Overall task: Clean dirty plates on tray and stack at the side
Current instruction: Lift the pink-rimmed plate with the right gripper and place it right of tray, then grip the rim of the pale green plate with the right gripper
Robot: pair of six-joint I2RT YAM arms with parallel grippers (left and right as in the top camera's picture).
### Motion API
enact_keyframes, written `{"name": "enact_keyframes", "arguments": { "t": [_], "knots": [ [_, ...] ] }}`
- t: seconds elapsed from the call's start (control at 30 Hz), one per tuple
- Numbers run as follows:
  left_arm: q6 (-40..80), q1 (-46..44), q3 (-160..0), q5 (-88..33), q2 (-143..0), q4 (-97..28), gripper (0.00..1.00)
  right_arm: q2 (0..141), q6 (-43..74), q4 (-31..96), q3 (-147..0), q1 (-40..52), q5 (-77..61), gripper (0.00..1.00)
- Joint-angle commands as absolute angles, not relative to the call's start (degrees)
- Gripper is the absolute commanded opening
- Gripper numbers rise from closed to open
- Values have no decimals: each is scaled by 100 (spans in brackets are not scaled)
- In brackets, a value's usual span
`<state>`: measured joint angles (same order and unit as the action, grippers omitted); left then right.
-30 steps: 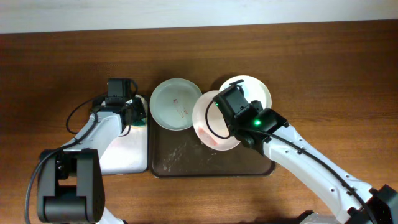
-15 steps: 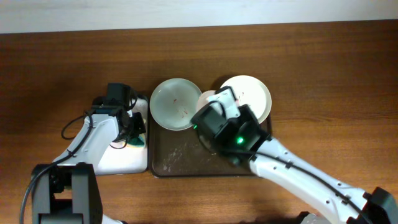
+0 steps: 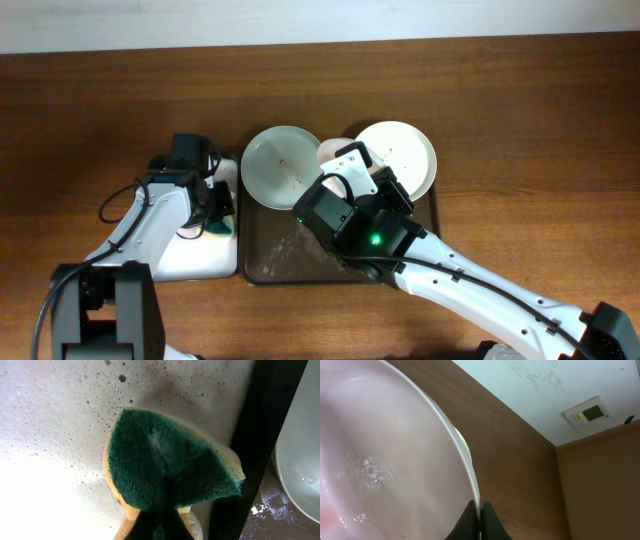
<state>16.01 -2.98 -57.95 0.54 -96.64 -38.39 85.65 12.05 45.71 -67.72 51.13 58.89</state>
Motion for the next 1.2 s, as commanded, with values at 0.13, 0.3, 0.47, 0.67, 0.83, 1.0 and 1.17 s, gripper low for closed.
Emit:
{"name": "enact_keyframes", "arguments": {
  "t": [0.13, 0.3, 0.47, 0.67, 0.83, 1.0, 1.17],
  "knots": [
    [1509, -287, -5843, -27, -9544, -3846, 0, 8423, 2182, 4565, -6921, 3597, 4296, 4],
    [1509, -290, -5843, -27, -9544, -3846, 0, 8178, 2193, 4563, -6930, 1022, 1896, 4],
    [1509, -290, -5843, -27, -9544, -3846, 0, 8455, 2152, 4681, -6845, -1444, 298, 4],
    [1509, -290, -5843, -27, -9544, -3846, 0, 9142, 2150, 4779, -6737, -2633, 296, 6],
    [1509, -290, -5843, -27, -9544, -3846, 0, 9391, 2132, 4823, -6740, -2698, 252, 30],
    [1509, -290, -5843, -27, -9544, -3846, 0, 9380, 1074, 4622, -6753, -2561, -2316, 56],
    [1509, -290, -5843, -27, -9544, -3846, 0, 9380, -3, 4606, -6879, -1140, -3238, 57]
  ]
}}
